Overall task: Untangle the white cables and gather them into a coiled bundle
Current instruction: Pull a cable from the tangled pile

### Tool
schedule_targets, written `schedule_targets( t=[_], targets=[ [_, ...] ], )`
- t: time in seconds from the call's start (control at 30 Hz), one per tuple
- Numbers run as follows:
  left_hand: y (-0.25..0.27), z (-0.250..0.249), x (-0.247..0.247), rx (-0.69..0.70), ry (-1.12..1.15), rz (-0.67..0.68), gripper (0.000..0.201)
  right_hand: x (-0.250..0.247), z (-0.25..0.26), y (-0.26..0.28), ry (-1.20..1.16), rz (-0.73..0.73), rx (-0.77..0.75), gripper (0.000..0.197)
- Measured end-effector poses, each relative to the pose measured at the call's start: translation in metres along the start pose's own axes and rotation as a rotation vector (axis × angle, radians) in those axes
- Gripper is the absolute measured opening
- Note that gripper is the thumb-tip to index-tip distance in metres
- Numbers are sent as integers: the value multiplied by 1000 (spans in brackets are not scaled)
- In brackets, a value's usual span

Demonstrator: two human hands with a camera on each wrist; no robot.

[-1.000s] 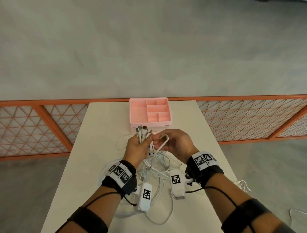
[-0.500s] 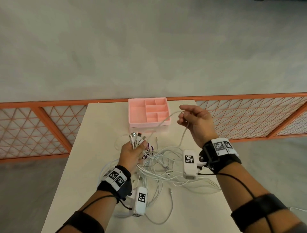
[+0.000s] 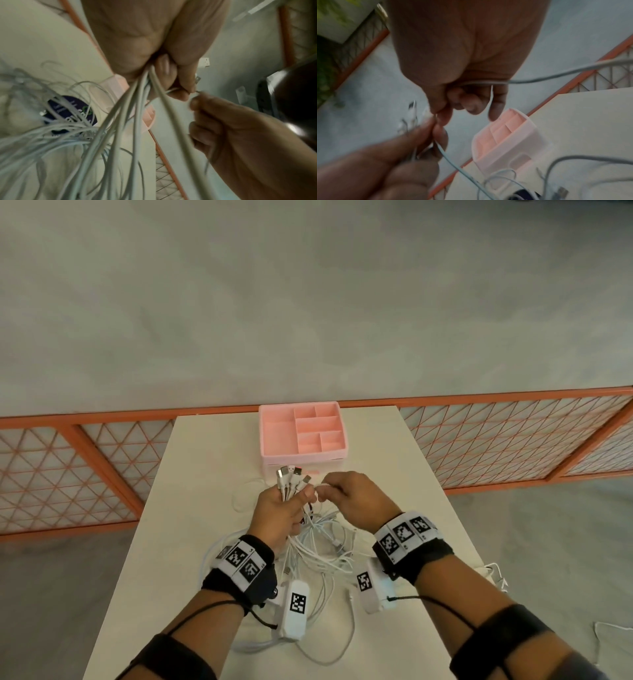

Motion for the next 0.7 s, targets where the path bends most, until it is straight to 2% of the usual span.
schedule_targets(
  t=[0.07, 0.13, 0.27, 0.33, 0.43, 0.5, 0.53, 0.57, 0.63, 0.67, 0.7],
  targets=[
    [2, -1, -1, -4, 81, 28, 22, -15, 14, 1, -114, -60, -83, 27],
    [2, -2, 2, 3, 101, 48, 18, -36, 29, 4, -225, -156, -147, 27],
    [2, 8, -4, -3, 79, 45, 19, -92, 54, 22, -476, -483, -285, 28],
    [4, 15, -10, -23, 60, 26, 23, -120, 63, 37, -586, -626, -367, 28],
    [4, 22, -27, -50, 69, -53, 12, -148, 56, 50, -674, -729, -387, 30],
    [2, 19, -39, -31, 61, -109, 9, -152, 36, 50, -613, -741, -265, 27],
    [1, 15, -43, -21, 53, -133, 9, -150, 23, 48, -518, -722, -152, 25],
    [1, 10, -46, -10, 48, -148, 8, -145, 6, 41, -383, -654, -3, 23],
    [-2, -2, -46, 21, 34, -139, 7, -121, -31, 27, -68, -407, 340, 24],
    [-3, -7, -44, 32, 13, -131, 6, -107, -45, 24, 64, -297, 468, 29],
    [-5, -12, -42, 37, -20, -127, 4, -95, -51, 22, 148, -237, 530, 38]
  ],
)
Point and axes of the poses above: each hand's wrist, its own y-axis away from the middle knuckle, its own x-axis out of the palm, z = x × y, the point moved 9 cm from there along -y, towards the middle knuckle, and after that the axes turned 15 degrees about z, right-handed, at the moved point
